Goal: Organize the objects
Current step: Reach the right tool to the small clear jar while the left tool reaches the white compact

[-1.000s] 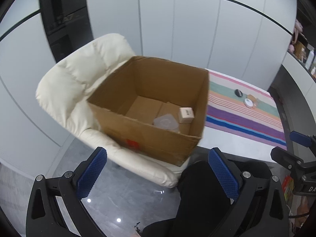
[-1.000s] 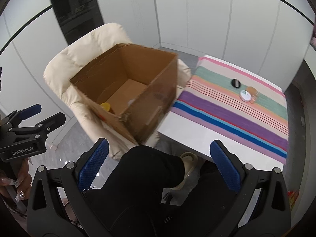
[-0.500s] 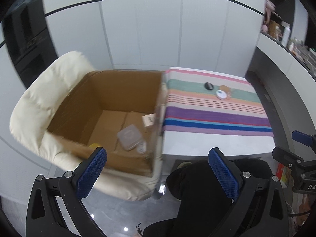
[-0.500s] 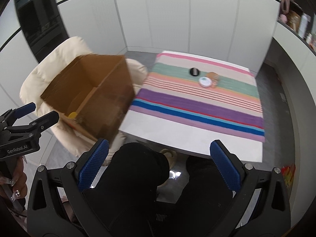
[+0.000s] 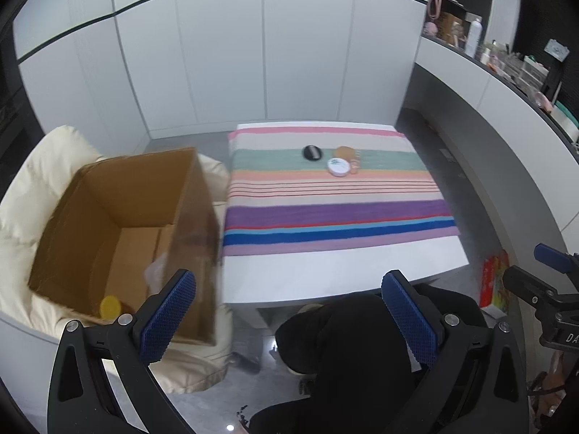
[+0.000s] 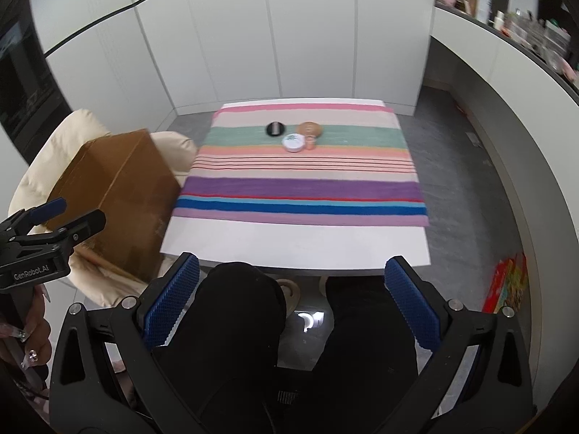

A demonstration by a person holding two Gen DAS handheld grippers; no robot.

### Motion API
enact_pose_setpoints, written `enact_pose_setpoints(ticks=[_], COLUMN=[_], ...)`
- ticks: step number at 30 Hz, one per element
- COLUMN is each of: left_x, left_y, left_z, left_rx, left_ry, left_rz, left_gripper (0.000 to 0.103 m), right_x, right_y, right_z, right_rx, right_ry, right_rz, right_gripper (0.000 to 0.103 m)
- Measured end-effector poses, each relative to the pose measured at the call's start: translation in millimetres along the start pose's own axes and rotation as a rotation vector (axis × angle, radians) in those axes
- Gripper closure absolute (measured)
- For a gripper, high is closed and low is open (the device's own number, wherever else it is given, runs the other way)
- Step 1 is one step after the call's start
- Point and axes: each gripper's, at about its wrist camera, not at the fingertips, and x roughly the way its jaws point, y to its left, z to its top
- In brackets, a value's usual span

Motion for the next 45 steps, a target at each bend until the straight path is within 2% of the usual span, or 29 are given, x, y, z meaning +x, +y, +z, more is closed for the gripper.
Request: enact_pose_setpoints(ticks=[6,11,14,21,25,30,38,42,45], left_x=[18.6,36.5,52.4,110.2,151.6,201.5,287.0,335.2,364.1], left_y=[-20.9,-43.4,-50.7,-53.7,-58.1,-59.4,-73.2,-75.3,-74.8], left_z=[13.9,30.9,45.8,78.9,92.9,115.0,142.9,144.2,141.1], left_rx=[0.018,0.081,0.074,-0.017,-0.006,-0.017,-0.025,-0.058,-0.079], left_ry=[0.017,-0.006,-0.002,0.088,0.117,0.116,0.131,0.165,0.191], left_rz=[-0.025,0.002,-0.021,-0.095,-0.053,0.010,0.042,0.072,0.070], left_gripper=[0.000,0.000,0.000,0.000,0.000,0.000,0.000,0.000,0.000], right_x=[6.0,20.6,35.0,87.9,125.0,169.1,255.2,299.3,324.3], right_y=[-29.7,-45.7,-50.6,-62.6,-72.7,-87.4,-113.6,-117.9,-110.1], right_z=[4.2,16.8,28.4,61.8,83.9,111.8,150.2,159.0,164.7], right_rx=[0.039,0.065,0.064,0.042,0.024,0.023,0.041,0.031,0.004], right_ry=[0.002,0.006,0.001,0.014,0.021,0.023,0.053,0.049,0.027], right_rz=[-0.036,-0.043,-0.047,-0.055,-0.065,-0.050,-0.030,0.003,0.090], right_gripper=[0.000,0.000,0.000,0.000,0.000,0.000,0.000,0.000,0.000])
